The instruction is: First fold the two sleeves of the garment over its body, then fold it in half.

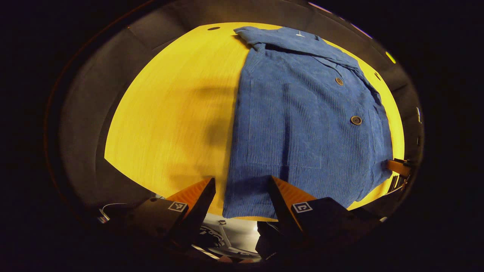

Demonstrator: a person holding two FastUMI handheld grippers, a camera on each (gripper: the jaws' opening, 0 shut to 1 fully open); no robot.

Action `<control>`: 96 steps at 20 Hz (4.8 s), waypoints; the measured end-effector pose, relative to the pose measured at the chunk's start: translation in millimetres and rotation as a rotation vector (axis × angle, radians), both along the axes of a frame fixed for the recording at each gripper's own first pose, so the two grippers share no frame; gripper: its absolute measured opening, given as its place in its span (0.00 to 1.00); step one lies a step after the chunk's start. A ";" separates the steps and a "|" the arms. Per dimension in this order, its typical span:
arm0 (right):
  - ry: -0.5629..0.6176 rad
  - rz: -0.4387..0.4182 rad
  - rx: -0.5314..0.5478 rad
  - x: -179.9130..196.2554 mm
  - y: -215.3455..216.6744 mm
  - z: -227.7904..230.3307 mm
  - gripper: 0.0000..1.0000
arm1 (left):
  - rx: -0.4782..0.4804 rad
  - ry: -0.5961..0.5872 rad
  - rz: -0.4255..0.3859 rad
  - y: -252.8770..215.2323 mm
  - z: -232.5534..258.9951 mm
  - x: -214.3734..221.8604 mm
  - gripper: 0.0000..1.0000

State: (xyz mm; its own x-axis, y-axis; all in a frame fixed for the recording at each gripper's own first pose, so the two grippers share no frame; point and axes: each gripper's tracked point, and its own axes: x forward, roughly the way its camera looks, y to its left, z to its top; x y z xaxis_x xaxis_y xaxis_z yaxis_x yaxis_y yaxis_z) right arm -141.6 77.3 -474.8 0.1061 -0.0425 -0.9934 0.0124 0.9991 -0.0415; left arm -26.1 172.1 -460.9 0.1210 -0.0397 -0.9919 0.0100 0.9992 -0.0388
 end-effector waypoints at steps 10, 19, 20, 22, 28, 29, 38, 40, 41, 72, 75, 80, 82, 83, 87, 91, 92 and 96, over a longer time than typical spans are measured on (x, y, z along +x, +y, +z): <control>0.052 -0.058 -0.007 -3.4 19.9 -4.6 0.96 | -0.027 0.021 -0.081 -32.0 -10.8 5.6 0.32; 0.056 -0.040 0.094 -5.6 61.7 -5.0 0.07 | -0.093 0.012 -0.032 -31.7 -2.1 6.8 0.00; 0.064 -0.038 0.115 -5.6 61.1 -2.4 0.02 | -0.113 0.022 -0.024 -33.4 -0.5 3.5 0.00; 0.067 -0.075 0.163 -7.0 65.3 1.2 0.02 | -0.161 0.035 -0.012 -37.3 5.0 2.6 0.00; 0.027 -0.126 0.253 6.8 74.8 38.7 0.02 | -0.220 -0.041 -0.011 -40.3 44.3 13.3 0.00; 0.016 -0.128 0.266 12.1 78.5 45.1 0.02 | -0.228 -0.053 -0.013 -39.4 52.4 16.7 0.00; -0.126 -0.030 0.336 97.5 113.9 114.2 0.02 | -0.278 -0.184 -0.053 -32.9 122.8 78.6 0.00; -0.155 -0.019 0.341 122.2 119.9 121.0 0.02 | -0.278 -0.209 -0.064 -28.5 131.9 98.0 0.00; -0.161 -0.015 0.336 134.7 121.0 122.3 0.02 | -0.273 -0.214 -0.061 -25.1 134.1 108.2 0.00; -0.182 -0.195 0.277 443.1 74.9 1.1 0.00 | -0.266 -0.109 0.135 -4.2 59.8 427.6 0.00; -0.191 -0.203 0.256 443.5 73.9 -5.3 0.15 | -0.290 -0.105 0.174 2.8 56.1 422.7 0.14; -0.366 -0.222 0.179 472.9 34.3 17.7 1.00 | -0.403 -0.282 0.356 6.2 76.9 453.0 0.76; -0.448 -0.271 0.196 486.4 25.5 40.0 0.98 | -0.380 -0.354 0.364 19.2 90.5 454.3 0.77; -0.488 -0.278 0.190 489.2 20.4 51.9 0.98 | -0.375 -0.401 0.366 22.1 99.3 458.9 0.82; -0.660 -0.205 0.166 490.9 12.0 110.8 0.98 | -0.386 -0.546 0.356 24.4 153.8 455.0 0.84; -0.810 -0.106 0.143 469.0 18.1 182.9 0.99 | -0.391 -0.661 0.324 19.7 206.5 429.4 0.85; -0.837 -0.084 0.143 459.6 23.8 198.7 0.98 | -0.384 -0.690 0.306 17.0 219.0 421.4 0.85; -0.950 0.003 0.136 415.8 46.2 267.3 0.98 | -0.324 -0.808 0.209 4.1 262.7 383.3 0.85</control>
